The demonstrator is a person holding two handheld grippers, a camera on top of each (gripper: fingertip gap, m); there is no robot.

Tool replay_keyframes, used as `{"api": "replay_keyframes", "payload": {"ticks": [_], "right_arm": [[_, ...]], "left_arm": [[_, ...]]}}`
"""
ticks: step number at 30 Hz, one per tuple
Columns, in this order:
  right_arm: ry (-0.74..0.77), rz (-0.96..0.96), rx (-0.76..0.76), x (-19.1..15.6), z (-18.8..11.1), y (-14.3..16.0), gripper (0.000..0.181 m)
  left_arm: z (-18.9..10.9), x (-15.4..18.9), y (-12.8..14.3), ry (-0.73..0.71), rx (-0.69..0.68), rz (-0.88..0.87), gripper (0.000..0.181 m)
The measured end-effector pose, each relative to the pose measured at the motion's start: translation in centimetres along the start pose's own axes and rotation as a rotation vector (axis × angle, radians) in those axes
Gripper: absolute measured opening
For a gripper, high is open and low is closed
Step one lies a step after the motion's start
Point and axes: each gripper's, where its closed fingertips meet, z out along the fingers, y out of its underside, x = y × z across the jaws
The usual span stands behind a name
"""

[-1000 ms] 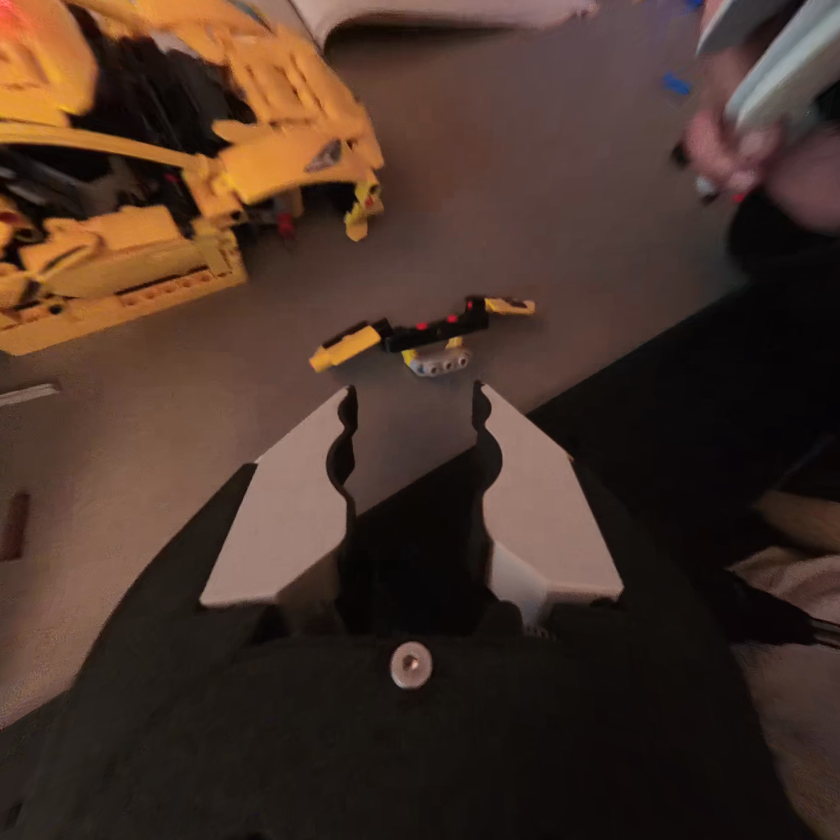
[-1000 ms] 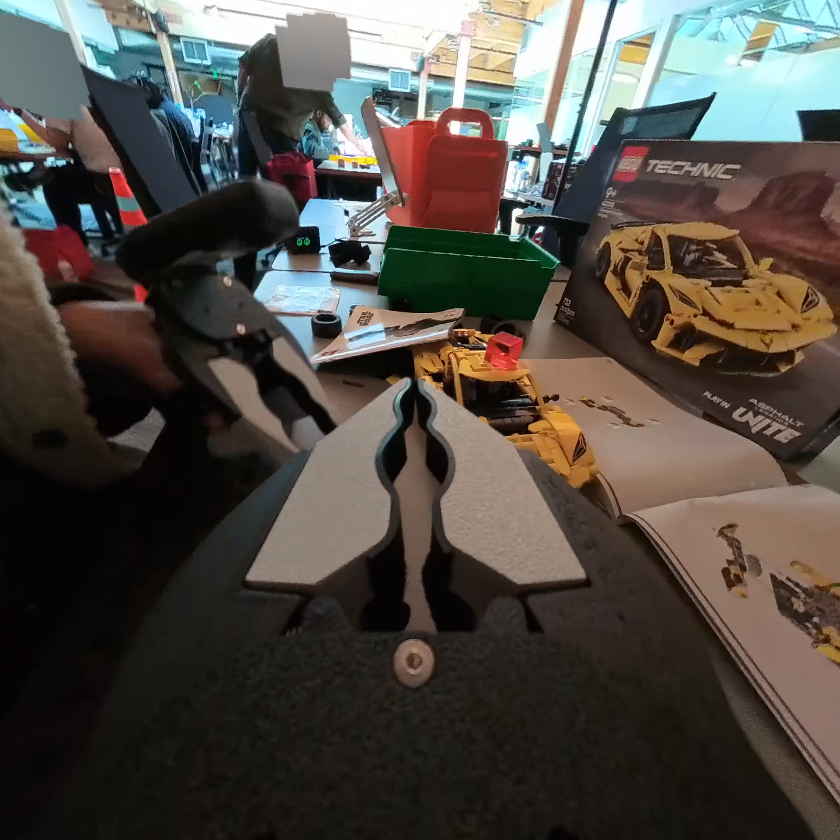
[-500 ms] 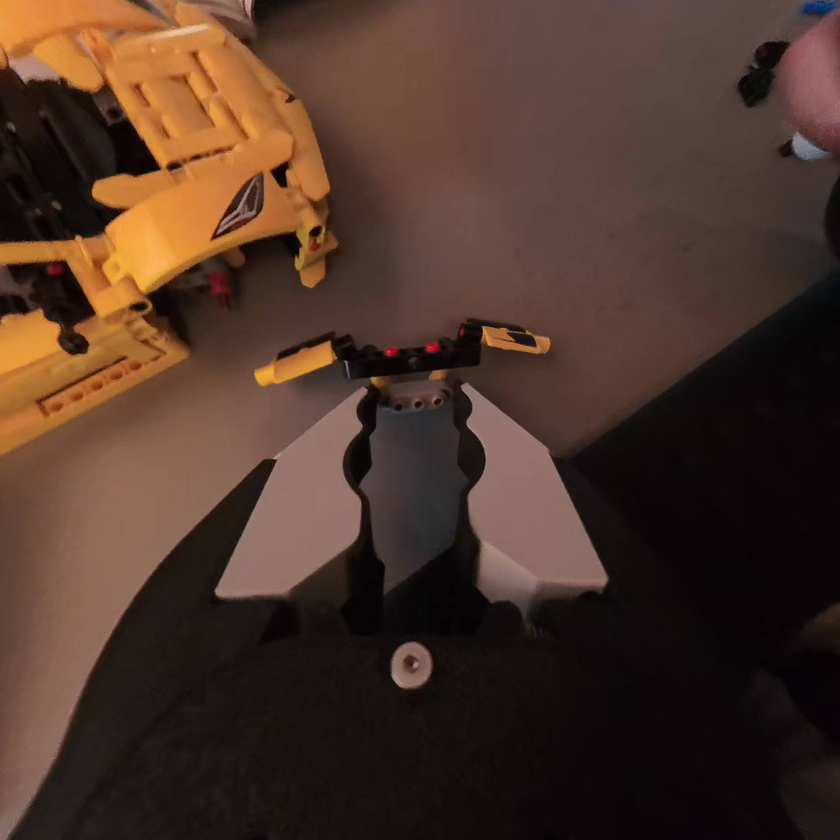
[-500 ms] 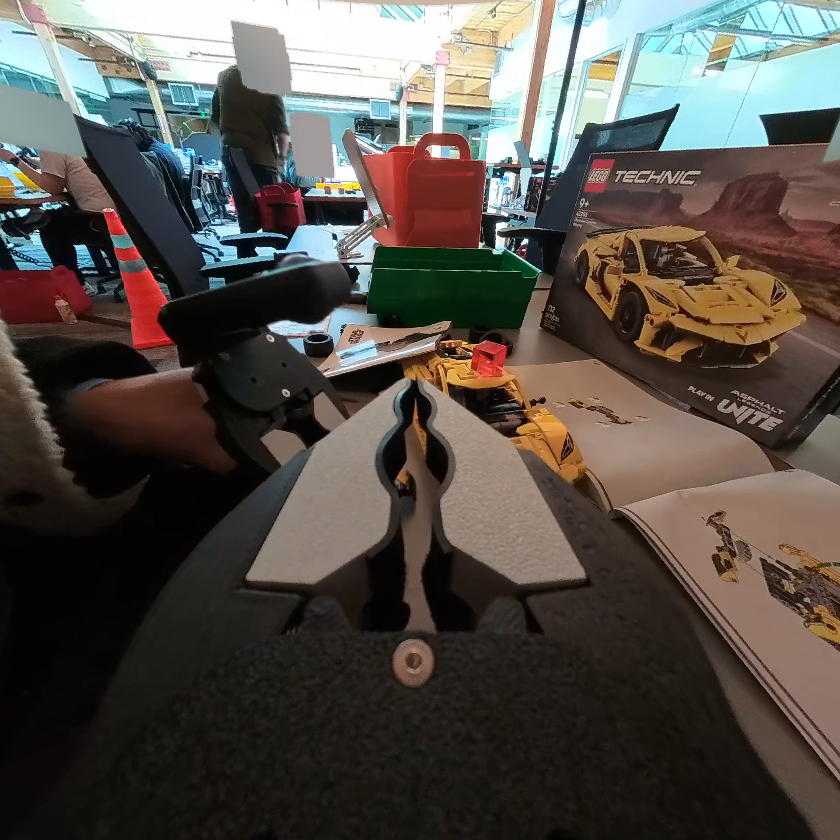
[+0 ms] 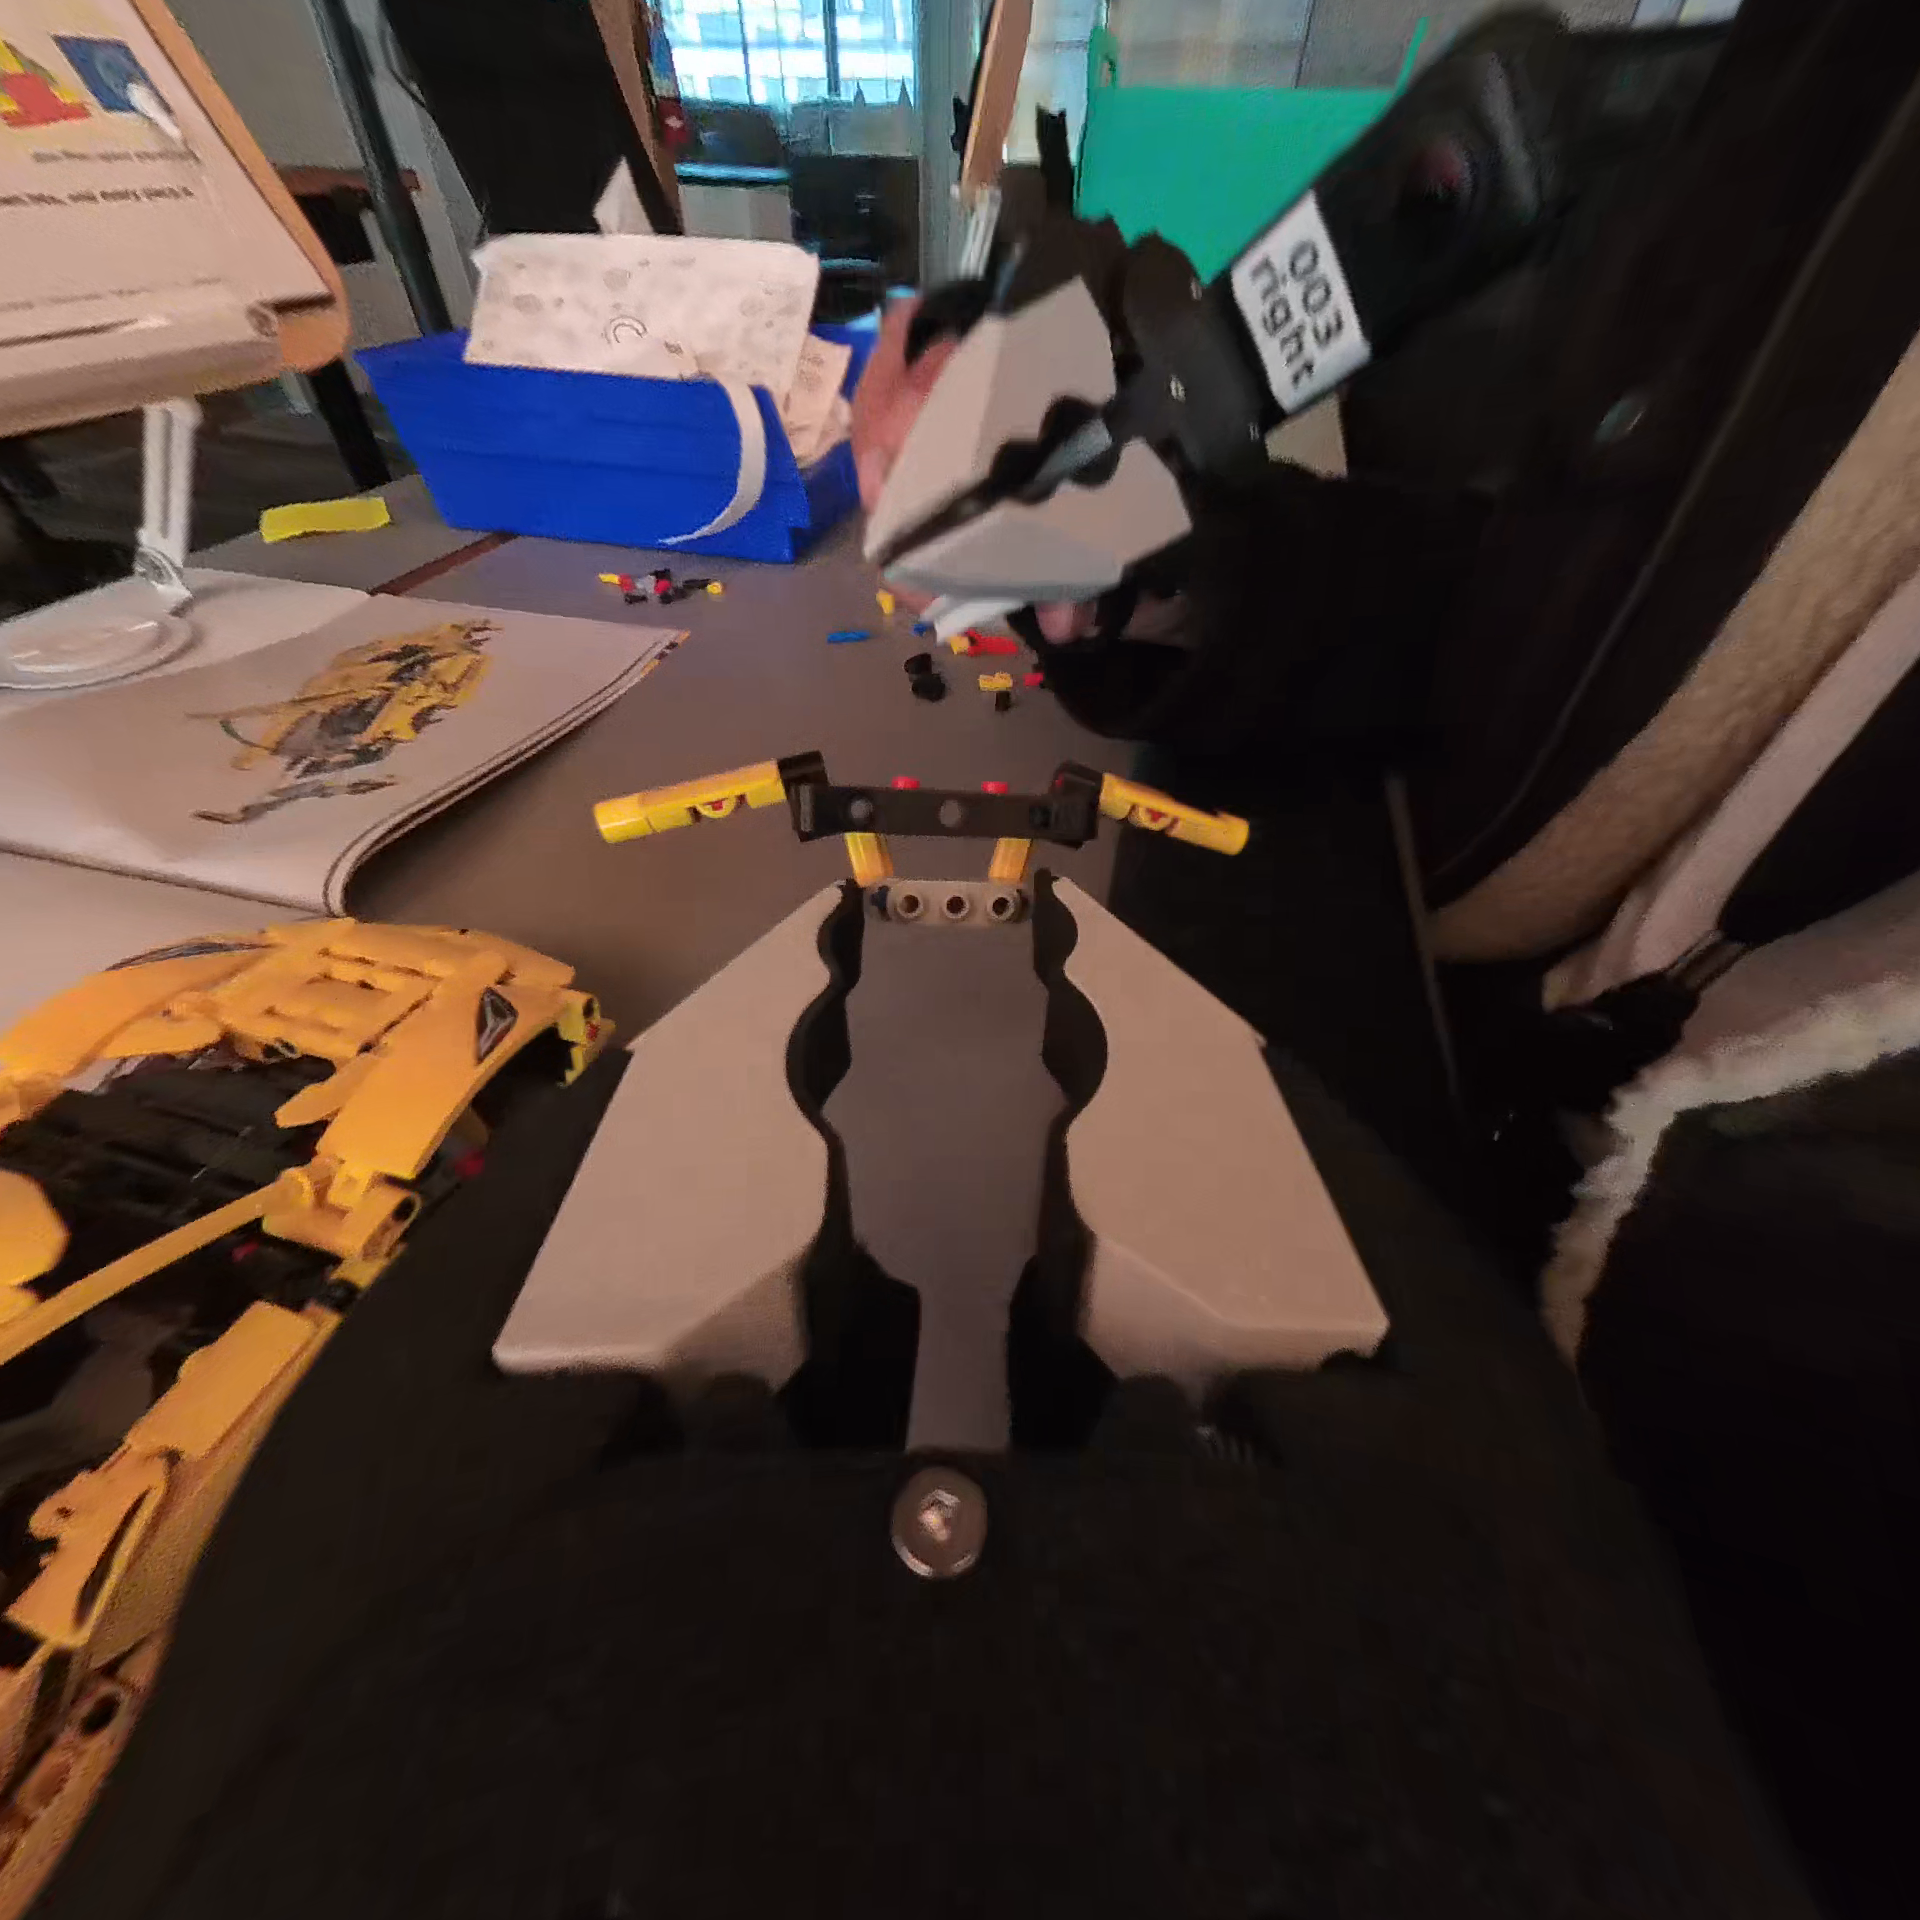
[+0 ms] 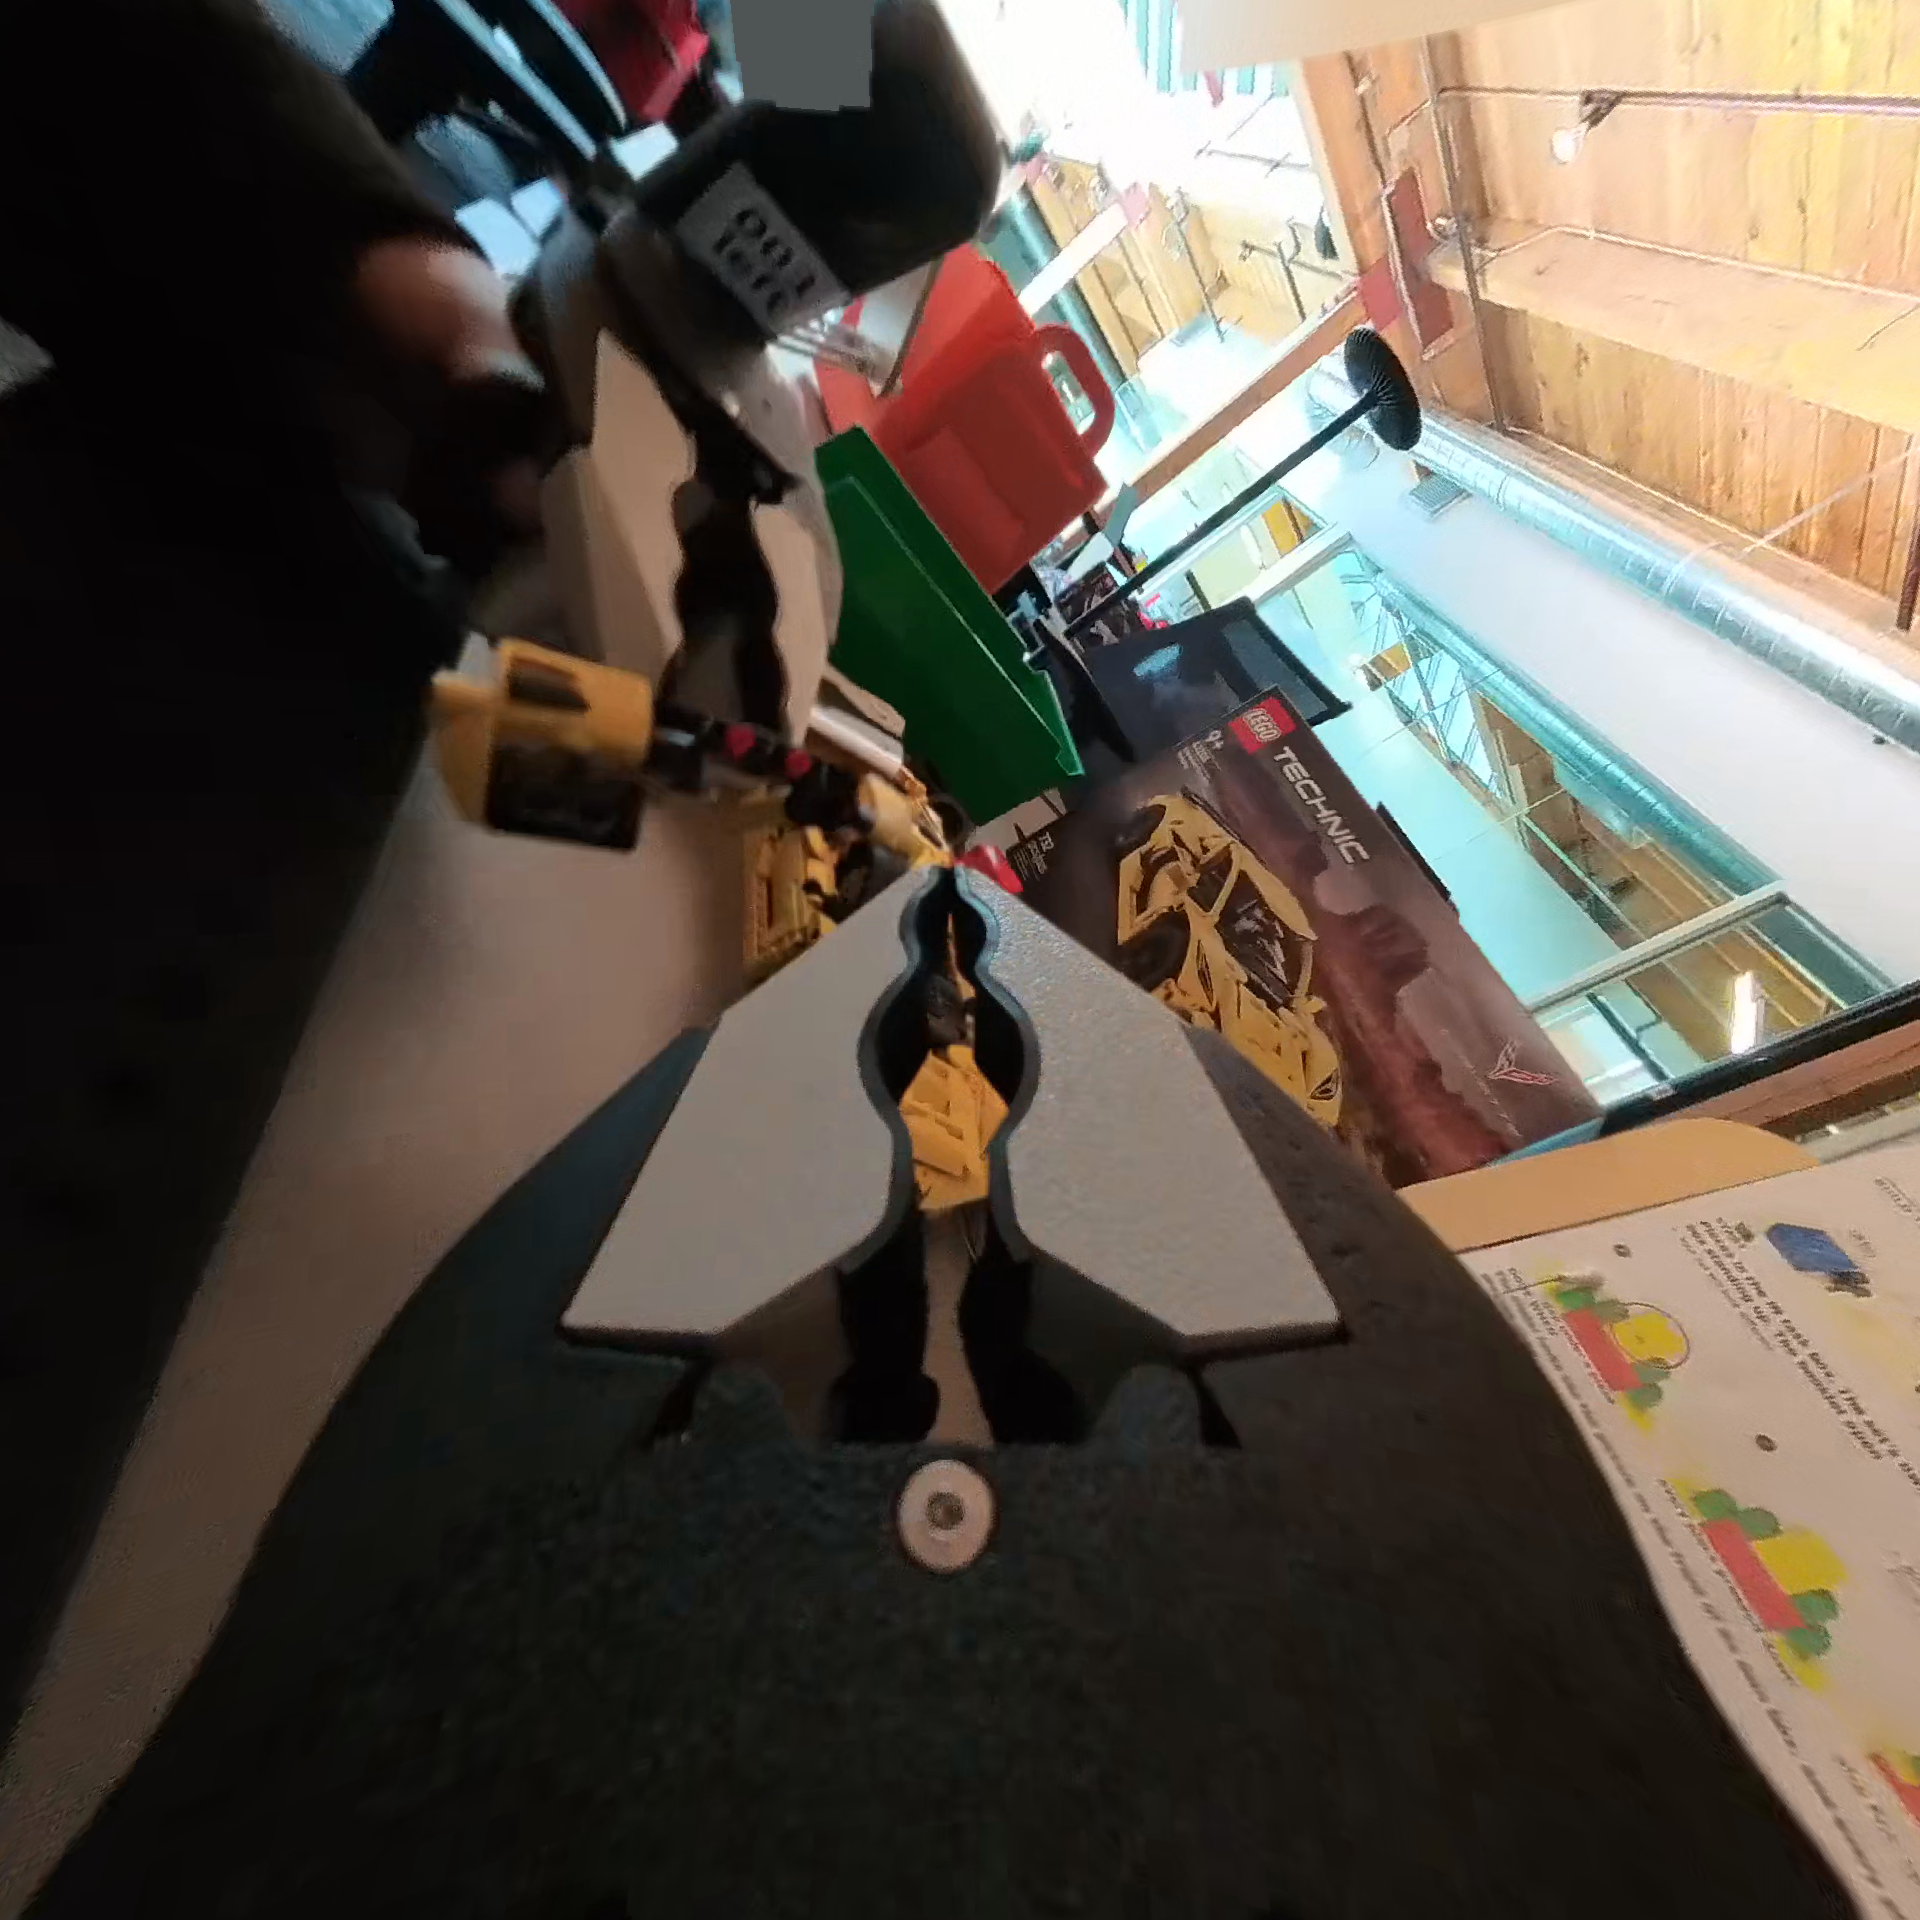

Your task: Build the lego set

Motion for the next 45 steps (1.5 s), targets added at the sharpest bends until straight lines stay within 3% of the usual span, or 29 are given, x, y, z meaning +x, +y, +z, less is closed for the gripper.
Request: {"api": "replay_keyframes", "payload": {"ticks": [19,25,28,31,33,36,45], "right_arm": [[0.036,0.082,-0.063,0.6,0.6,1.7,0.0],[-0.001,0.222,-0.033,2.9,1.8,1.3,0.0],[-0.084,0.104,-0.029,3.4,3.7,0.9,0.0],[-0.064,0.059,-0.003,3.0,5.3,1.8,0.0],[-0.022,0.069,0.074,2.3,5.0,1.3,0.0],[-0.066,-0.03,0.056,0.7,4.3,1.3,0.0],[-0.132,-0.013,0.039,-0.6,4.4,1.5,0.0]], "left_arm": [[0.4,0.2,0.8,-0.011,-0.065,-0.045,0.033],[-0.6,-0.6,-0.5,-0.048,0.002,-0.064,0.032],[-0.7,-0.9,-0.6,-0.087,0.008,-0.027,0.033],[-0.6,-1.3,-0.3,-0.126,-0.012,0.011,0.033],[-0.5,-1.4,-0.1,-0.124,-0.022,0.004,0.033],[-0.3,-1.1,0.1,-0.1,-0.03,-0.015,0.033],[0.3,-1.1,1.2,-0.113,-0.098,0.025,0.033]]}}
